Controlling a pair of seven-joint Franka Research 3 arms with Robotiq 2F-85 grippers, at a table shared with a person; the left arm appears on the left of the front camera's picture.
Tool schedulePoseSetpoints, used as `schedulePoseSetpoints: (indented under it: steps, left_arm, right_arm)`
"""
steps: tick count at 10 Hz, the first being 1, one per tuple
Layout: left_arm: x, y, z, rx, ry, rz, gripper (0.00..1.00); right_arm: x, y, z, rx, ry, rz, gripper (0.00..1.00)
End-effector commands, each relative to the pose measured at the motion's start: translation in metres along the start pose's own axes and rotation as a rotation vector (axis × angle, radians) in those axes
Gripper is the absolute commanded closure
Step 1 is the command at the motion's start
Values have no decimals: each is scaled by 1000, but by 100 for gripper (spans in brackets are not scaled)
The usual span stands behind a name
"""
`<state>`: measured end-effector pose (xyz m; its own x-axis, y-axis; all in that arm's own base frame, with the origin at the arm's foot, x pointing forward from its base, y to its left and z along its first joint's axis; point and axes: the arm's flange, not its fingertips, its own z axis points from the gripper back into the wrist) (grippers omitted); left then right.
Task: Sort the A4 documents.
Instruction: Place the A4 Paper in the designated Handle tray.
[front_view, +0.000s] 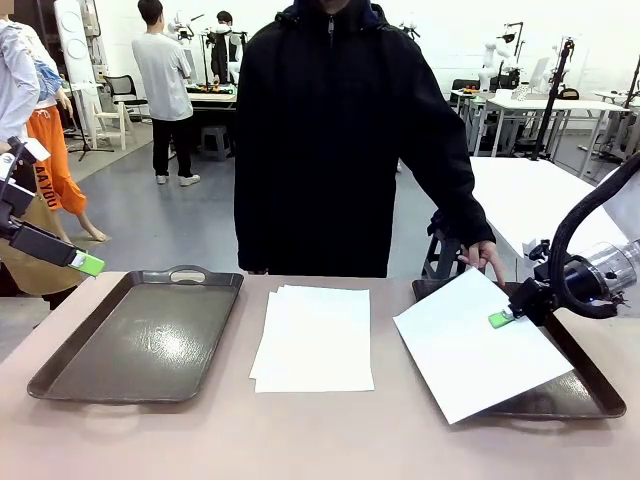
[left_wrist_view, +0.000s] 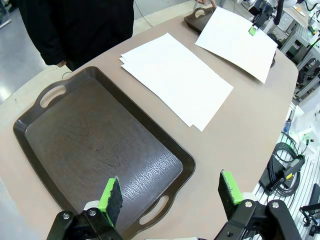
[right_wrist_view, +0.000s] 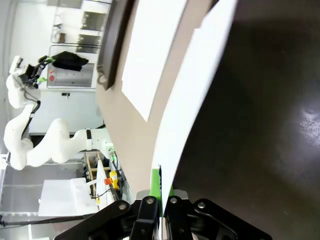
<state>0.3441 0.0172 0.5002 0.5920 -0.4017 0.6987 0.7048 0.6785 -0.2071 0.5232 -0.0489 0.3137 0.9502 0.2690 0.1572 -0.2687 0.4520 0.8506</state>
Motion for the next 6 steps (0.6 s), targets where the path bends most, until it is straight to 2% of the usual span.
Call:
schedulePoseSetpoints:
  steps: [1, 4, 6]
  left_arm:
    - [-1, 3, 0, -19, -15, -16, 0]
    - [-1, 3, 0, -19, -15, -16, 0]
    - [-1, 3, 0, -19, -15, -16, 0]
  right_arm:
    - [-6, -6, 8, -69, -50, -86, 99]
    - [-15, -15, 19, -182, -156, -158, 99]
    - [-13, -22, 22, -204, -138, -168, 99]
